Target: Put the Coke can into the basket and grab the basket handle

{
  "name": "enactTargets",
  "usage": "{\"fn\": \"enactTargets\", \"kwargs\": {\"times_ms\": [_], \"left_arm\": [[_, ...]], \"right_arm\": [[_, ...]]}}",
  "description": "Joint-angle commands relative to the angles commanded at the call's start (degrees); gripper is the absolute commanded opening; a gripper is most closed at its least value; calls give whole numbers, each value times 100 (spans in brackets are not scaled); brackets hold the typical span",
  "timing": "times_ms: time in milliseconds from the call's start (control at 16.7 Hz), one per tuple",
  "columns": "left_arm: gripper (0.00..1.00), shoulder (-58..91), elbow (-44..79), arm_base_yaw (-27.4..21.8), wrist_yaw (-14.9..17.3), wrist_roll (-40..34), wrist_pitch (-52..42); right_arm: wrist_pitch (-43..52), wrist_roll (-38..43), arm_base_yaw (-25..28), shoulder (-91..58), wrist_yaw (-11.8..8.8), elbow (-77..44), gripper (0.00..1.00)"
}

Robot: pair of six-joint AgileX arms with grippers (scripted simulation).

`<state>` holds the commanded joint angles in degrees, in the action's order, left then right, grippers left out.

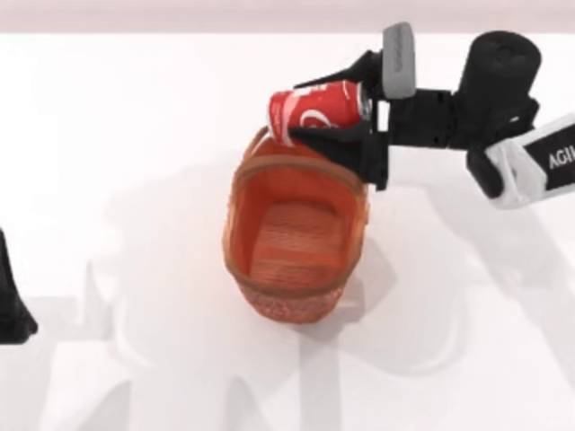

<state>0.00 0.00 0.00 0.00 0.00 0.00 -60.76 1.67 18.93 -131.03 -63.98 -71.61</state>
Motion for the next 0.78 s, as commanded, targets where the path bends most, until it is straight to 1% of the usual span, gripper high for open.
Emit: {"fn": "enactTargets", "kwargs": {"times_ms": [720,780], "left_arm": [[100,0,0,0,0,0,0],[100,0,0,0,0,0,0]], "right_arm": [[0,0,0,0,0,0,98],[0,0,0,0,0,0,100]]}}
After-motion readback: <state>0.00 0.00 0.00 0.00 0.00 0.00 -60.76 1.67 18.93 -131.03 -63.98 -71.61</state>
